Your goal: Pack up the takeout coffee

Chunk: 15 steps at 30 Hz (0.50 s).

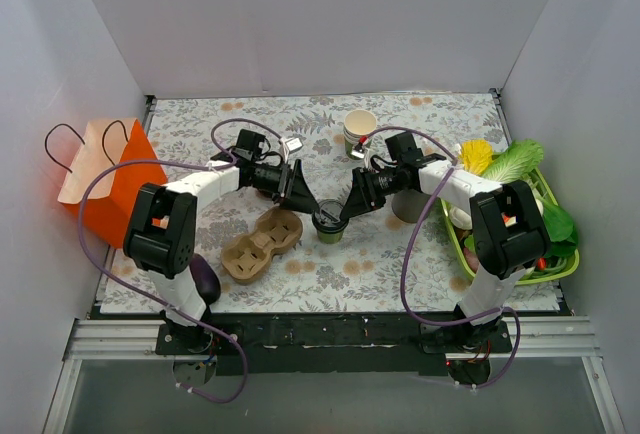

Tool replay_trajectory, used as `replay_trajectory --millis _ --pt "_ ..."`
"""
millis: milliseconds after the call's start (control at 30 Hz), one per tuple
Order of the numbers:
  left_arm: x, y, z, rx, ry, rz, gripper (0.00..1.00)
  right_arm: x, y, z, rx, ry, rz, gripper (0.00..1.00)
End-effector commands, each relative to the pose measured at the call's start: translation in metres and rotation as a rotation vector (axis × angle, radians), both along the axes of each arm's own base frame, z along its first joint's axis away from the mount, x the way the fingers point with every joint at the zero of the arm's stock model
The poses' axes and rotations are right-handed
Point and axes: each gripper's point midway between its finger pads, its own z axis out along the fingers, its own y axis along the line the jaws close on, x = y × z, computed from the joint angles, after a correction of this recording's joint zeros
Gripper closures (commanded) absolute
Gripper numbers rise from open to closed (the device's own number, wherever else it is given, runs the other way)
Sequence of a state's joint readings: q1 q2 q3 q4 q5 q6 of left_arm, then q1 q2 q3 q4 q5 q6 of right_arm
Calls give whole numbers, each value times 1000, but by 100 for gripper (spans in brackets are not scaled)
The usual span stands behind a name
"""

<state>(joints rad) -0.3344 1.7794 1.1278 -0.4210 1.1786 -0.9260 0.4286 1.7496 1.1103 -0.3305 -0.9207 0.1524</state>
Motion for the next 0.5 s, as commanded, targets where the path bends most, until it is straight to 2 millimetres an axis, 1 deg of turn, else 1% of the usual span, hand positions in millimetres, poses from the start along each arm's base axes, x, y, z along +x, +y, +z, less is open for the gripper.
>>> replay_trajectory --millis 0,33,67,133,167,233,267,333,467 --pt "28 -6 36 -36 -138 62 38 11 -12 -42 -157 -82 -22 50" --pt "41 -9 29 -27 -158 83 38 11 -13 -43 -161 -83 -23 50" --pt "48 -11 23 -14 -150 93 38 10 -13 -43 -161 -82 -22 50" --pt "54 -18 14 -13 -143 82 38 9 -14 -43 -161 -83 -21 50" --pt "60 -21 4 -6 -125 77 38 9 -14 -44 -162 -83 -19 50" --pt "62 -25 -1 -14 -120 61 38 9 -15 -45 -165 -86 -20 50" --pt "62 -26 -7 -15 -102 52 38 9 -14 -44 -164 -88 -19 50" --pt "60 -28 -9 -24 -98 40 38 9 -15 -44 -164 -91 -20 50" --pt "51 -30 -17 -29 -63 25 38 9 -14 -45 -163 -89 -19 50"
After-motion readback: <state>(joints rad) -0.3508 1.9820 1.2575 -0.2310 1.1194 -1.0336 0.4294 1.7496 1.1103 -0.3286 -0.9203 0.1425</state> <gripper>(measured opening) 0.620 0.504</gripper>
